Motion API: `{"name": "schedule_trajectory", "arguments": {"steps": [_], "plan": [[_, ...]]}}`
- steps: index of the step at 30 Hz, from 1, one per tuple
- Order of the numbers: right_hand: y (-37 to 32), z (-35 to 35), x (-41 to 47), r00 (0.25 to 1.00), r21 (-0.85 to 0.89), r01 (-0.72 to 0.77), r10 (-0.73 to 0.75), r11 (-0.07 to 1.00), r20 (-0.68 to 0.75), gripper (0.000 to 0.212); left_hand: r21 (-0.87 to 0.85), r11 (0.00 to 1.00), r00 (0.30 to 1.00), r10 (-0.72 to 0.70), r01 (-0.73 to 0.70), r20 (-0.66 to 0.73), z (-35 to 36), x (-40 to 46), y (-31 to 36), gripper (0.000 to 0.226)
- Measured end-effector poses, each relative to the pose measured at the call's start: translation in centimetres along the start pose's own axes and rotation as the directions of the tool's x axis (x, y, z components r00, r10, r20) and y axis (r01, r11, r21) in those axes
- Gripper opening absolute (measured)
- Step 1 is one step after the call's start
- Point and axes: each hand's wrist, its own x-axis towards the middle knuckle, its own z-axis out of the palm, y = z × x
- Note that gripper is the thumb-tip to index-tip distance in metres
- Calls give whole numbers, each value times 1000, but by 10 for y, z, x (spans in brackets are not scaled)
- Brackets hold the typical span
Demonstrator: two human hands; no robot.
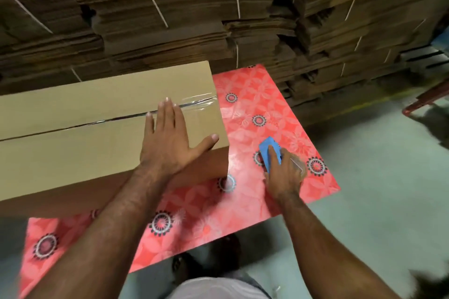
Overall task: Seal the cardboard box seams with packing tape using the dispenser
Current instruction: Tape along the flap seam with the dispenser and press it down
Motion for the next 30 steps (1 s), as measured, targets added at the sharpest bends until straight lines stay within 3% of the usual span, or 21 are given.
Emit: {"name": "schedule_trajectory", "arguments": {"steps": [4, 6, 9, 11, 13, 15, 17, 19, 22, 24, 30], "plan": [[-4, 13, -9, 995, -121, 59, -49, 991, 85, 110, 5, 1000, 1000, -3, 2, 7, -2, -2, 0, 127], [-7, 9, -11, 988, -138, 49, -28, 989, 151, 107, -6, 1000, 1000, -8, 8, 20, -5, -2, 1, 127], [-26, -27, -3, 961, -150, -83, 119, 985, 251, 92, -71, 997, 999, 12, -9, 43, -10, -2, -1, 120], [-51, -66, 11, 996, 135, -83, 76, 987, 56, 71, -126, 991, 997, 55, -48, 49, -15, -1, -5, 105], [-86, -110, 24, 967, 455, 144, -28, 879, -252, 56, -139, 986, 993, 105, -96, 58, -19, 4, -8, 88], [-134, -147, 29, 895, 457, 398, -227, 796, -385, 56, -135, 983, 989, 135, -126, 60, -20, 9, -9, 75], [-178, -167, 23, 806, 281, 585, -508, 760, -305, 55, -140, 979, 985, 158, -146, 76, -20, 11, -15, 69], [-203, -167, 17, 746, 187, 665, -653, 723, -128, 60, -65, 981, 976, 188, -182, 111, -17, 8, -24, 72], [-208, -151, 14, 757, 208, 634, -652, 745, 29, 84, -48, 984, 979, 177, -173, 98, -12, 2, -44, 68], [-206, -144, 13, 759, 90, 643, -648, 761, 59, 92, -77, 989, 988, 134, -129, 76, -12, -7, -65, 64], [-214, -147, 6, 803, -27, 592, -587, 806, 105, 78, -22, 974, 971, -225, 228, 84, -27, -61, -191, 64]]}}
